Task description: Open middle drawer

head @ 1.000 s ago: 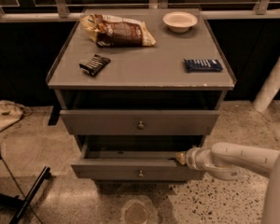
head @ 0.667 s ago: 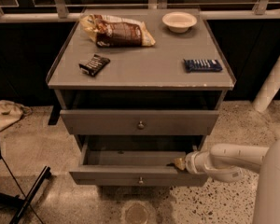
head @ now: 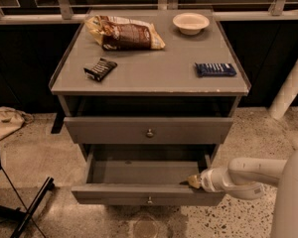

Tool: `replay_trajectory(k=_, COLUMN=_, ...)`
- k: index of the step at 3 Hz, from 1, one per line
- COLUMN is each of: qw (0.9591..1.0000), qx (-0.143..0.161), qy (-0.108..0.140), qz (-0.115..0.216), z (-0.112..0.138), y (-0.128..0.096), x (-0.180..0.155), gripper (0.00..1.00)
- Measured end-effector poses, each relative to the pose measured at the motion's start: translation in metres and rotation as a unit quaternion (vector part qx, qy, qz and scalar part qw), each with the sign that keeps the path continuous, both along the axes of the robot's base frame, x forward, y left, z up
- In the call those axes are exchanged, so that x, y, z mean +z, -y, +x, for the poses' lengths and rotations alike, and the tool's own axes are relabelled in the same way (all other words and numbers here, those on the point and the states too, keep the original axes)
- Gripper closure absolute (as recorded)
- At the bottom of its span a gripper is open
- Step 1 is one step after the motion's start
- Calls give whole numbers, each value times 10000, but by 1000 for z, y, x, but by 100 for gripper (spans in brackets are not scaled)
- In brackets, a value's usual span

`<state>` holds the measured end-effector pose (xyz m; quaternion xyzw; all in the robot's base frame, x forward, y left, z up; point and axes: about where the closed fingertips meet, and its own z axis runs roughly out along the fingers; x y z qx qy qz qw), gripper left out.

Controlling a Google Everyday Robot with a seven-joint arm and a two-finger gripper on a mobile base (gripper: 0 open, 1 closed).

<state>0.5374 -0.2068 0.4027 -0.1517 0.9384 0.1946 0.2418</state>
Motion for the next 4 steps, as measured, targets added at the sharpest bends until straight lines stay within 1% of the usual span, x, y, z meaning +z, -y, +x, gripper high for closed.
replay_trajectory(k=1, qw=10000, qx=2, qy=-4, qz=1, z=0, y=0, x=0, gripper=100)
replay_trajectory(k=2, qw=9998, qx=27, qy=-130, qz=168, z=-23, y=2, x=1, gripper=100)
replay_trajectory(k=3, qw=9997, qx=28, qy=-138, qz=180, z=-24, y=2, x=1, gripper=100)
replay_trajectory(k=4, qw=9983, qx=33, qy=-68, qz=573, z=-37, y=3, x=7, gripper=100)
